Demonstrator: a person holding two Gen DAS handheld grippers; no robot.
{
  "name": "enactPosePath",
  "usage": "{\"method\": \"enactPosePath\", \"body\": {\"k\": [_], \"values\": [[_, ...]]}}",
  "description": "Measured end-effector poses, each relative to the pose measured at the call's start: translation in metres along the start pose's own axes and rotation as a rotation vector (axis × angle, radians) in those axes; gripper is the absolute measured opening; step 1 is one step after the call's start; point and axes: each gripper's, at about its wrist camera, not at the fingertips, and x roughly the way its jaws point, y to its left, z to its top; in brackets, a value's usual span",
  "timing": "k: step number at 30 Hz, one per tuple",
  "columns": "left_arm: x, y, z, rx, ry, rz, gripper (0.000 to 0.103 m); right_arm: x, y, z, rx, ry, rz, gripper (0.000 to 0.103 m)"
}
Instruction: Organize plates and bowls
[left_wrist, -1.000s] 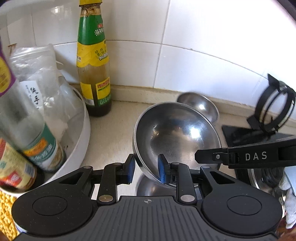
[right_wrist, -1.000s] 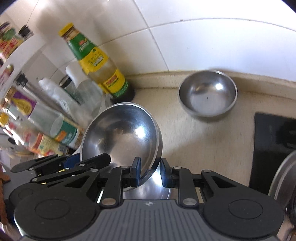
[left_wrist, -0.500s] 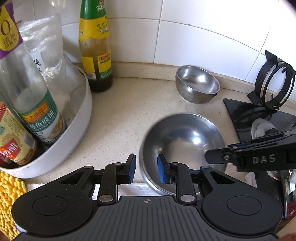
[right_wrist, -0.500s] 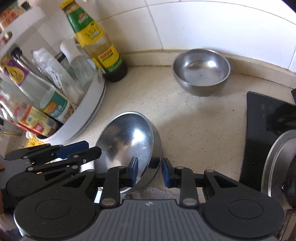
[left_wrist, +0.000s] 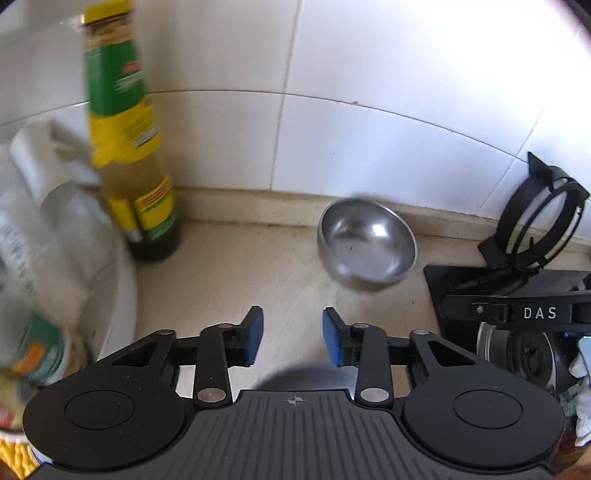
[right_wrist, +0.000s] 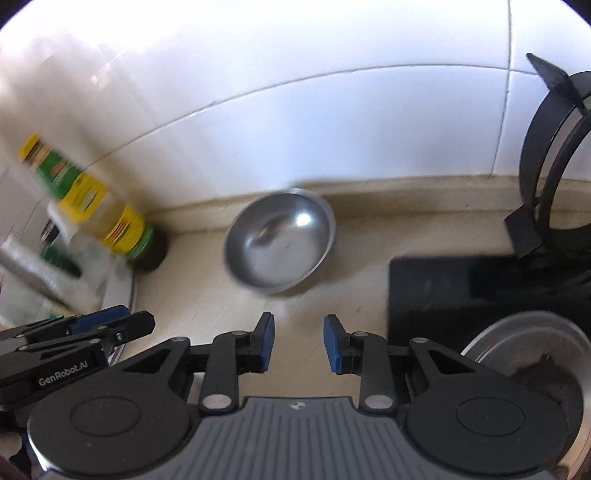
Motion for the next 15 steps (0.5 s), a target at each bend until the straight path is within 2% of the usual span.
{"method": "enactPosePath", "body": {"k": [4, 15], "values": [[0.022, -0.019, 0.022, 0.067, 0.003, 0.030, 0.058, 0.013, -0.012, 0.017, 0.014, 0.004, -0.004, 0.045], [0.078, -0.031, 0.055, 0.119, 0.039, 0.066, 0.061, 0.052, -0.020, 0.044, 0.025, 0.029, 0.006, 0.047]]}}
